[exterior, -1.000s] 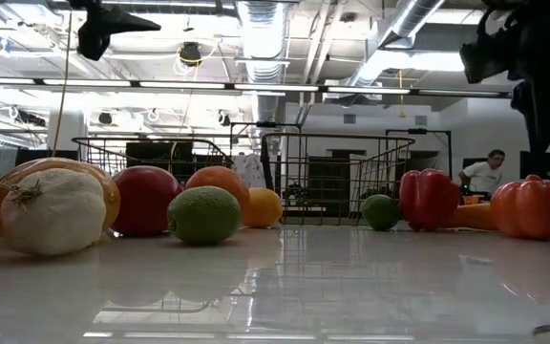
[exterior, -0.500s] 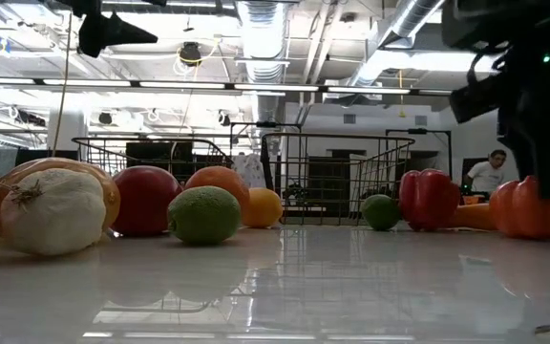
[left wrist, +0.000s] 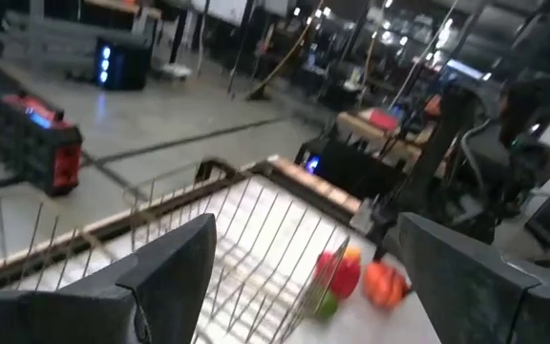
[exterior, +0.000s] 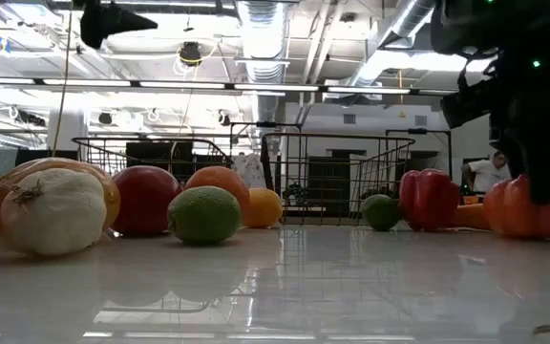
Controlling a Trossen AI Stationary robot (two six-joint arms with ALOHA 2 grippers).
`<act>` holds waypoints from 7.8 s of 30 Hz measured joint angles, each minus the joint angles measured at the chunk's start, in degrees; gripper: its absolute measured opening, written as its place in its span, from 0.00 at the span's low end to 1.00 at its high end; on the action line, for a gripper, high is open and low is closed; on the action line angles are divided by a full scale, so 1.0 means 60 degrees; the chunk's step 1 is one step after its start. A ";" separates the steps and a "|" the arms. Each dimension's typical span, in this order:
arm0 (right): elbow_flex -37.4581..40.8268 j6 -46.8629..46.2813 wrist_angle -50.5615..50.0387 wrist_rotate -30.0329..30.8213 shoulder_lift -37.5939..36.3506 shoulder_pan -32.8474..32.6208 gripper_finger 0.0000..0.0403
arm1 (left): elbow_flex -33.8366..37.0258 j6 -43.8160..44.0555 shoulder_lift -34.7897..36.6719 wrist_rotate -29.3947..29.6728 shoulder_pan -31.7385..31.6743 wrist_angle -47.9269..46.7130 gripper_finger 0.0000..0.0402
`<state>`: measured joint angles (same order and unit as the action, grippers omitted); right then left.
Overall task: Sort produce into baskets
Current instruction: Put the pumpkin into the right wire basket, then put the bell pepper into the right wire basket
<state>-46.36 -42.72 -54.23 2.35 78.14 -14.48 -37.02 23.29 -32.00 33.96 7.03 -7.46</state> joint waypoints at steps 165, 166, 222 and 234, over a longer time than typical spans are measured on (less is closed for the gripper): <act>-0.5669 0.7333 0.1131 0.1802 0.1208 0.4539 0.99 | -0.6224 0.1393 -1.0023 -0.5934 -0.4207 -0.0483 0.78; -0.5669 0.7424 0.1131 0.2037 0.1208 0.4461 0.99 | -0.6296 0.1508 -1.0108 -0.6102 -0.4207 -0.0435 0.78; 0.0974 -0.1407 0.1924 0.2888 -0.2915 0.0743 0.82 | -0.3002 0.0247 -0.4293 -0.4721 -0.3158 -0.2486 0.78; 0.2501 -0.1687 0.3761 0.2768 -0.4166 0.1108 0.82 | -0.3005 0.0400 -0.3525 -0.3907 -0.3158 -0.3196 0.78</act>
<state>-31.35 -52.84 -31.66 18.96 53.14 -7.83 -55.05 25.70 -53.15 10.51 -11.92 -26.64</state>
